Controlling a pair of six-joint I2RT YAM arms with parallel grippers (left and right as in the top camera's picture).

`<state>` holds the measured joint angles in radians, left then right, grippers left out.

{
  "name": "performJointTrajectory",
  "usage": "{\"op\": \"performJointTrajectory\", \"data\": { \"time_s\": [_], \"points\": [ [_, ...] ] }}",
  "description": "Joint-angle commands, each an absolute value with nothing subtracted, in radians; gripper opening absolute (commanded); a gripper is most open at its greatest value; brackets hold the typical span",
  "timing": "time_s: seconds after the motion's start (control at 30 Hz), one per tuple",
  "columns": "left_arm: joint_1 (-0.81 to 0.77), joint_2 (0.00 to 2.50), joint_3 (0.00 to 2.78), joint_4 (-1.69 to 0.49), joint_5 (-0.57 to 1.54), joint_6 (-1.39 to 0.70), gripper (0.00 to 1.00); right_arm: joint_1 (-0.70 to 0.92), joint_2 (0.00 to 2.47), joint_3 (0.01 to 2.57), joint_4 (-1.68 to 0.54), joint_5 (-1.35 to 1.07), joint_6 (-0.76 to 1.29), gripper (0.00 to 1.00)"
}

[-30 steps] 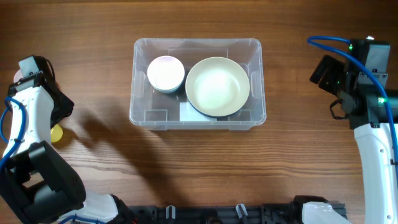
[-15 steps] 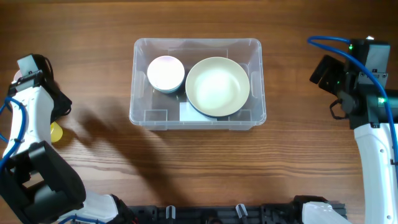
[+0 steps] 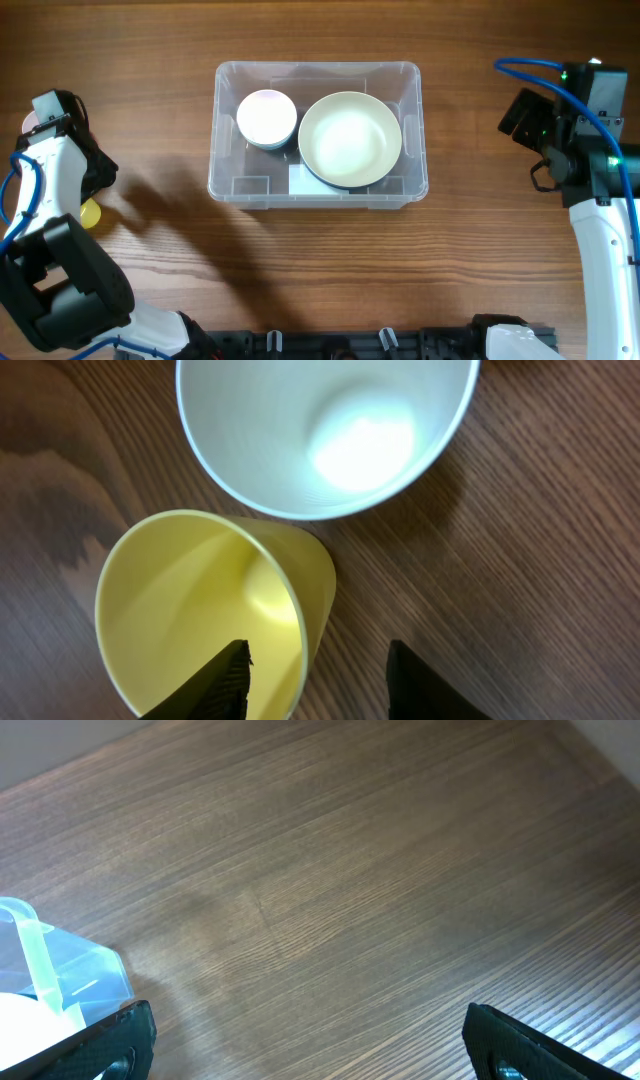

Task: Pack container
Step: 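Lower the left gripper onto the yellow cup and grasp its rim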

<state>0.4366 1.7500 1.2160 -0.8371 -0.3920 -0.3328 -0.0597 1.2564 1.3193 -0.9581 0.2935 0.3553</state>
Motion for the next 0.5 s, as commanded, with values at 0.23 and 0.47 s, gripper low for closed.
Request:
{"op": "performJointTrajectory", "data": {
  "time_s": [0.23, 0.47],
  "points": [
    [0.449, 1.791, 1.209, -0.806, -0.360, -0.321, 0.44, -0.060, 1.255, 1.331, -0.957, 0.314, 0.367, 1.00],
    [0.448, 1.818, 1.210, -0.801, -0.357, -0.321, 0.32, -0.060, 1.255, 1.331, -0.958, 0.314, 0.367, 1.00]
  ]
}}
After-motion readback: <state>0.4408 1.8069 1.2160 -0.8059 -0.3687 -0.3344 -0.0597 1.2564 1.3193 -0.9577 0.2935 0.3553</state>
